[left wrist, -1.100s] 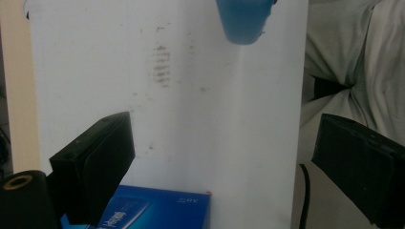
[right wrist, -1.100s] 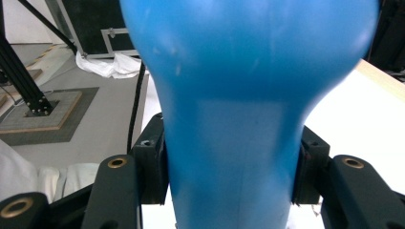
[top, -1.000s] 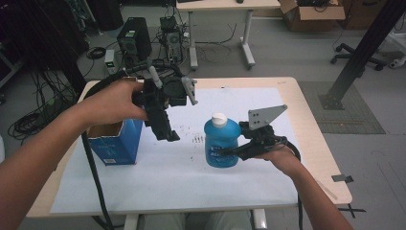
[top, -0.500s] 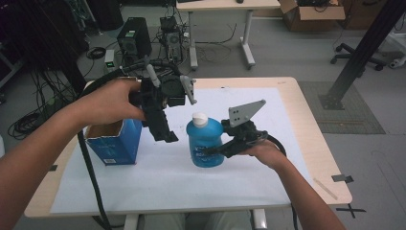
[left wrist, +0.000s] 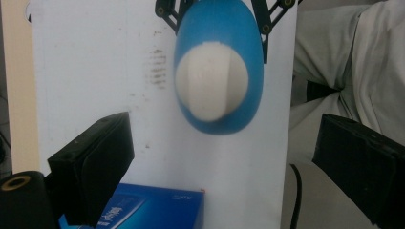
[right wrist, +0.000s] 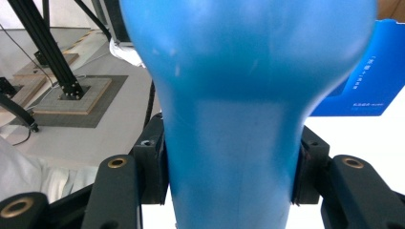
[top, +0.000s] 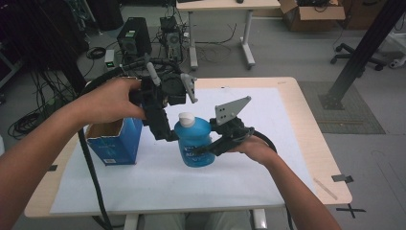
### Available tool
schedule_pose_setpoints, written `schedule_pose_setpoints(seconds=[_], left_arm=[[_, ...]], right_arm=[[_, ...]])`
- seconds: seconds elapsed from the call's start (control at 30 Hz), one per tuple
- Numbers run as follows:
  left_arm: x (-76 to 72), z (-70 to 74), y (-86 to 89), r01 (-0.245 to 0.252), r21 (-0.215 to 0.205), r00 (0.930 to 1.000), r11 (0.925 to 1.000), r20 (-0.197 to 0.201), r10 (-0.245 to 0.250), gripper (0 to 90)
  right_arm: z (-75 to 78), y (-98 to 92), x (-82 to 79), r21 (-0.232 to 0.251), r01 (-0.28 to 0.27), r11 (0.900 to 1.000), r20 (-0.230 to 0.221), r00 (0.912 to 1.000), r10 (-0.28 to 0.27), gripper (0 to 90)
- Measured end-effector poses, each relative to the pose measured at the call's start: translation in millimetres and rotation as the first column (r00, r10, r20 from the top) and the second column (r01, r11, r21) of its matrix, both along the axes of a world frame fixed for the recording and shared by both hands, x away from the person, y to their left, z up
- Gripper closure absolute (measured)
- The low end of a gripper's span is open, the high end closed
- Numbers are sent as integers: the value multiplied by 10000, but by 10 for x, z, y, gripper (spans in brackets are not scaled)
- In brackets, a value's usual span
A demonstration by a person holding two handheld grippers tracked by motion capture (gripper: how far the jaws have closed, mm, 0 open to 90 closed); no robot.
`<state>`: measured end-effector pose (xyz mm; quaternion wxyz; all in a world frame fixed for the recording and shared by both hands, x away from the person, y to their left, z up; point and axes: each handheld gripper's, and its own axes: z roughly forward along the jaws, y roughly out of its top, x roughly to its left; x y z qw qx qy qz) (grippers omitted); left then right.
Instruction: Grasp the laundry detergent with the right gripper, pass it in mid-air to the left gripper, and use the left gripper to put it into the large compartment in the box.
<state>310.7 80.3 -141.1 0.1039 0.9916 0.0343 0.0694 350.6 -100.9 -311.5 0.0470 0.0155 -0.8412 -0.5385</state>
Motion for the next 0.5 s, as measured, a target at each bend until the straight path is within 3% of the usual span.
schedule_pose_setpoints(seconds=[0.3, 0.5], left_arm=[[14, -5, -104, 151, -5, 9998, 9999, 124, -151, 67], [61, -73, -148, 154, 0, 9999, 9999, -24, -154, 70]], right_arm=[[8, 38, -1, -58, -37, 10000, 37, 10000, 37, 446], [9, 48, -4, -36, -4, 10000, 28, 10000, 5, 445]])
